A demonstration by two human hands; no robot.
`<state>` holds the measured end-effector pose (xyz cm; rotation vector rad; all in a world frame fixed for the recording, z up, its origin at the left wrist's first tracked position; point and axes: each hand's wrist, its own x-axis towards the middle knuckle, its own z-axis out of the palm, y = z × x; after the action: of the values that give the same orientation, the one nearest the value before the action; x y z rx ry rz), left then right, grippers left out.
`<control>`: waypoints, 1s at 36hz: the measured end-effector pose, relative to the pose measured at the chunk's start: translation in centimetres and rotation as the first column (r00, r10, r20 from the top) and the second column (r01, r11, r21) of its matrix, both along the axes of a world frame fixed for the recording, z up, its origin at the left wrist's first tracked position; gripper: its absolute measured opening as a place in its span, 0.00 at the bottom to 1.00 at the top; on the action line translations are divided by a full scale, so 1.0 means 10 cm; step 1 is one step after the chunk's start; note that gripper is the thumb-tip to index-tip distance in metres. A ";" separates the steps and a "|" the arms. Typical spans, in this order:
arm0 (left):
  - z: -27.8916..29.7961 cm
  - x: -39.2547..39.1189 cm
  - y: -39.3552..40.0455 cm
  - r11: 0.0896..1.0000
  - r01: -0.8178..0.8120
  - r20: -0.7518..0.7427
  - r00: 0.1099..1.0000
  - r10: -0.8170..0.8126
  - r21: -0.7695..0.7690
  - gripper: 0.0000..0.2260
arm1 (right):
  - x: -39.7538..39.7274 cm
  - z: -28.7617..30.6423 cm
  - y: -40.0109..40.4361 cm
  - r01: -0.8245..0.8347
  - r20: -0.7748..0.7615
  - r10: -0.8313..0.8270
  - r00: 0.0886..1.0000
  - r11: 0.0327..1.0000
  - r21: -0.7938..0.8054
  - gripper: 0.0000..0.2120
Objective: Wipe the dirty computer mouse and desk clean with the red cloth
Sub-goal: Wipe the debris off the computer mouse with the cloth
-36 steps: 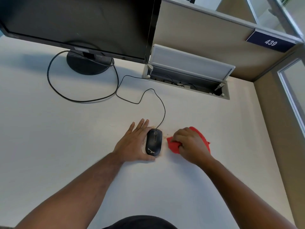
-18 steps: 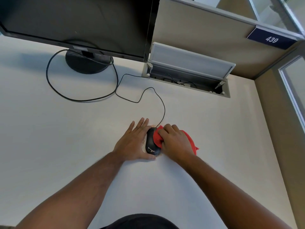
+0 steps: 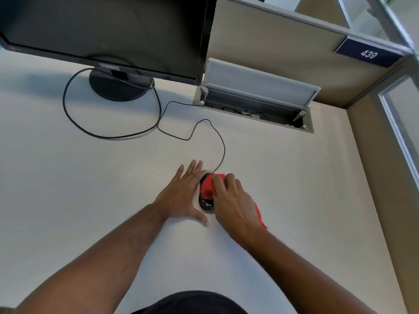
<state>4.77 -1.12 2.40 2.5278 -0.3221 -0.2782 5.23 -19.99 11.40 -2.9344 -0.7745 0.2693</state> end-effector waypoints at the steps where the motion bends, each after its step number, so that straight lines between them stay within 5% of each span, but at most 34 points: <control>1: 0.00 0.00 0.01 1.000 0.014 -0.005 1.000 -0.014 0.009 0.70 | -0.05 -0.03 0.02 -0.032 -0.004 0.032 0.999 0.999 -0.023 0.24; 5: -0.02 0.01 0.00 0.999 0.011 -0.009 1.000 -0.011 0.045 0.71 | -0.29 -0.21 0.00 -0.161 0.002 0.161 0.987 0.985 -0.064 0.24; 10: -0.04 0.01 0.01 0.997 0.023 0.025 0.999 -0.025 0.072 0.70 | -0.45 -0.30 -0.24 -0.281 -0.008 0.282 0.959 0.956 -0.077 0.37; 13: -0.05 0.02 0.01 0.998 0.025 0.015 1.000 -0.026 0.062 0.71 | -0.44 -0.28 -0.39 -0.309 -0.022 0.308 0.951 0.949 -0.068 0.26; 17: -0.04 0.02 0.02 0.998 0.032 -0.014 0.999 -0.032 0.049 0.74 | -0.36 -0.26 -0.52 -0.194 0.049 0.194 0.980 0.981 0.006 0.12; 23: -0.05 0.01 0.02 0.996 0.046 0.006 0.999 -0.046 0.075 0.73 | -0.23 -0.19 -0.26 -0.056 0.151 0.033 0.988 0.987 0.153 0.26; 29: -0.05 0.01 0.01 0.993 0.049 0.020 0.998 -0.051 0.108 0.70 | -0.27 -0.23 0.01 -0.243 0.114 0.235 0.965 0.968 0.064 0.19; 36: -0.09 0.03 0.01 0.987 0.054 0.059 0.996 -0.063 0.150 0.52 | -0.28 -0.22 -0.28 -0.498 0.139 0.493 0.859 0.867 0.003 0.33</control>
<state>5.06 -1.01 1.48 2.6809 -0.4156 -0.2528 2.42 -22.75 9.20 -2.6819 -1.5363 0.0868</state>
